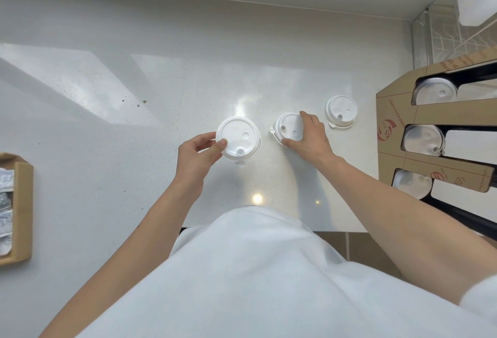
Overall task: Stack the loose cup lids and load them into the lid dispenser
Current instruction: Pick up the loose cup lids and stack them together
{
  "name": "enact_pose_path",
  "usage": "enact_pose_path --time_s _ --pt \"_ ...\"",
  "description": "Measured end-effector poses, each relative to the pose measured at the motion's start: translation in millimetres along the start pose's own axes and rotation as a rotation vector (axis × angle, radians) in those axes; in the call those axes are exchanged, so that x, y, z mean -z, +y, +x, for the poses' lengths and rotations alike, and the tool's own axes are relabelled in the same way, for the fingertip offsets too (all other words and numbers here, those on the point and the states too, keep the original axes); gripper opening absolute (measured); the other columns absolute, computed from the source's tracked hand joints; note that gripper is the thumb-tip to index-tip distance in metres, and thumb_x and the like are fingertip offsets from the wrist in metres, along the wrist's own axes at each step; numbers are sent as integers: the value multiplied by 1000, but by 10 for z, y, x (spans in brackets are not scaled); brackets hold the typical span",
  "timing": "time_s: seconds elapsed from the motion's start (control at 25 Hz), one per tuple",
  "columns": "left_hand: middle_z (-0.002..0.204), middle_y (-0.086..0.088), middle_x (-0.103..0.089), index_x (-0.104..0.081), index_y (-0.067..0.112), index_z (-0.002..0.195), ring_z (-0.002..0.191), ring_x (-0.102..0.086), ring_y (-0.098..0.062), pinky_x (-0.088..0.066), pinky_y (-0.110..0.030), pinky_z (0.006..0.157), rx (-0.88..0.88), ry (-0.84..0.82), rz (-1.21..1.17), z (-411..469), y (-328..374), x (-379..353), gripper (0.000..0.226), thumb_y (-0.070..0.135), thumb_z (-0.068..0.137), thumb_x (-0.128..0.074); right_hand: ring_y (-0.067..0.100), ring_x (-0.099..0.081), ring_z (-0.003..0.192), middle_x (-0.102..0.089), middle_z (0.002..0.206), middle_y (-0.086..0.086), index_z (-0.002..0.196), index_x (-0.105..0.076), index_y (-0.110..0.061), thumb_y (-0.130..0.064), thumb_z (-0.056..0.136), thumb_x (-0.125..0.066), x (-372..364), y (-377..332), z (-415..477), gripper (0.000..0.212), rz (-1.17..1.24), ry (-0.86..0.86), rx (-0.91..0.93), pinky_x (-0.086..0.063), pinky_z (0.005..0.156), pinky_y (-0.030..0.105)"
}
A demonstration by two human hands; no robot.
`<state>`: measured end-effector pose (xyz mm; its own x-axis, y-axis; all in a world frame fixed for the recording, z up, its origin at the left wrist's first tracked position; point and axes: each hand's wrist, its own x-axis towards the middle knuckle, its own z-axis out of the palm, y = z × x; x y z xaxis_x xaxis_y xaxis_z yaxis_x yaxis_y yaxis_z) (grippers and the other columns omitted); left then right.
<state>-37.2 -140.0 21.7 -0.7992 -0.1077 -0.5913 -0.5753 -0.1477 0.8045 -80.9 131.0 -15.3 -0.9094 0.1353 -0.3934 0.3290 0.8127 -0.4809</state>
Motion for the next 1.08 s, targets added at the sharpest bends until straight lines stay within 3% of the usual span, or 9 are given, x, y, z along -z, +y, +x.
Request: enact_pose_path --time_s 0.2,0.48,0.72,0.92,1.08 --pt "114 -20 -68 -72 15 107 106 -68 -21 -54 -38 104 -1 18 -11 8 13 66 22 14 86 -78 21 -37 140 -34 151 1 153 -31 -14 -35 77 -82 96 -108 -111 93 238 -59 45 -34 115 38" --pt "125 -25 -68 -70 8 118 105 -71 -20 -55 -34 102 -13 26 -4 23 17 102 31 14 87 -76 13 -49 125 -38 136 -7 145 -42 -23 -27 71 -88 279 -322 -391 87 521 -109 125 -54 91 28" --pt "126 -26 -68 -70 5 120 118 -68 -30 -55 -35 102 -25 -6 -3 15 47 54 34 13 88 -75 14 -52 121 -41 134 -2 135 -46 -35 -24 69 -89 318 -464 -534 79 455 -189 254 -55 79 19" --pt "126 -25 -67 -71 5 119 119 -68 -30 -54 -38 104 -36 -35 -10 9 85 36 35 13 85 -77 20 -60 107 -45 131 0 135 -47 -47 -20 66 -90 278 -502 -573 86 545 -264 251 -55 85 31" --pt "127 -24 -68 -70 2 120 119 -68 -30 -55 -37 103 -34 -51 4 -8 96 2 34 11 87 -76 15 -61 101 -53 123 -7 142 -49 -35 -3 69 -87 268 -554 -606 89 765 -332 211 -51 92 25"
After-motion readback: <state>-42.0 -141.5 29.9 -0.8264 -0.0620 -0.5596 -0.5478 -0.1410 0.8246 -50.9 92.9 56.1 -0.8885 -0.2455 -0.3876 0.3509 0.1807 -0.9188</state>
